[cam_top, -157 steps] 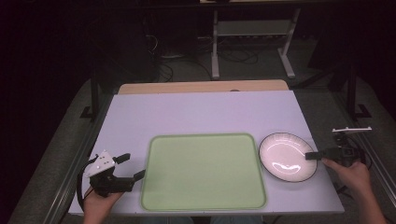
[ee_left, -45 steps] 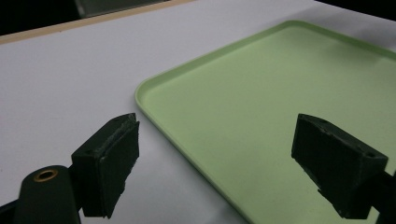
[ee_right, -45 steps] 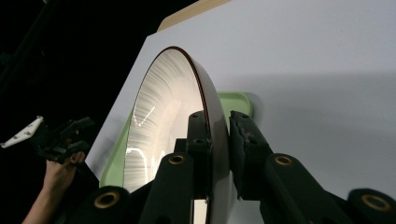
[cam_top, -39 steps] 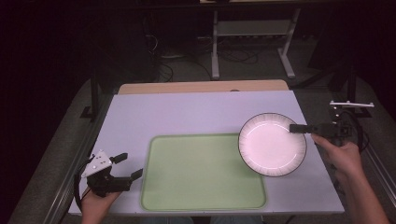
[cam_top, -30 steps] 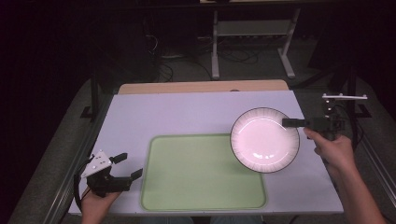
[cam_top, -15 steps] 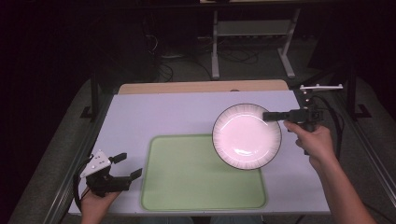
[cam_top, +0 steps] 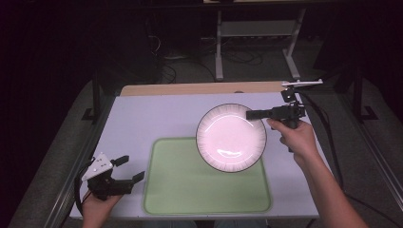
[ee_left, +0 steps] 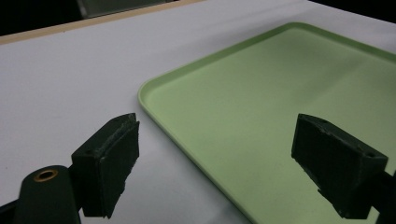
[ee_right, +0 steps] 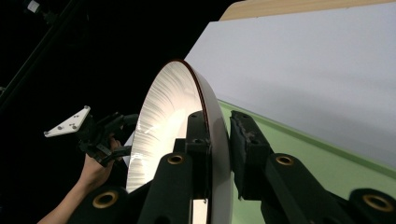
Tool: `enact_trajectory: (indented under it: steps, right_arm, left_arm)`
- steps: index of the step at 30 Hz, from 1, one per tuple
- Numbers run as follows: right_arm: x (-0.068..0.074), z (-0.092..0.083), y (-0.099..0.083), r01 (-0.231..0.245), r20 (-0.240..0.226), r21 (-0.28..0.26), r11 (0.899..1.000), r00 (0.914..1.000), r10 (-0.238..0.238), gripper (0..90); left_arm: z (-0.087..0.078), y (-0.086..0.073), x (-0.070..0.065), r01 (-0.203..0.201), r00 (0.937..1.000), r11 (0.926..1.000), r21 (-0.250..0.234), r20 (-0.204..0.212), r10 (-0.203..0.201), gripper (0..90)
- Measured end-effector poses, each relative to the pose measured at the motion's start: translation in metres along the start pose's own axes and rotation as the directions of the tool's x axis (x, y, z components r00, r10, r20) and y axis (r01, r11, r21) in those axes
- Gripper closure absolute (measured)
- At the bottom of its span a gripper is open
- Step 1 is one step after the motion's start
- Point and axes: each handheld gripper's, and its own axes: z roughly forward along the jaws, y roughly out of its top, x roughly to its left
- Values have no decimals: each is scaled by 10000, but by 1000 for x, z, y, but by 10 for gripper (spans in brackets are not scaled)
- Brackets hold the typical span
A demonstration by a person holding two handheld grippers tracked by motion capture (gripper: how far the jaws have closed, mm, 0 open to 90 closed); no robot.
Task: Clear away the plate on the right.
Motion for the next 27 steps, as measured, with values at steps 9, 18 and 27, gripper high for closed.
enact_trajectory:
  steps: [9,18,27]
  right_arm:
    - [3,28,-2,4,-81,348,9994,10000,-1,774]
    - [0,49,-10,40,134,719,9974,9999,-50,774]
    - [-11,72,-23,-152,409,1044,9944,9991,110,772]
  left_arm:
    - [0,0,1,-9,10000,10000,3,-12,9,148]
    - [-1,-1,2,73,10000,10000,-21,-62,-73,148]
    - [-1,-1,3,97,9999,10000,-12,-82,-97,148]
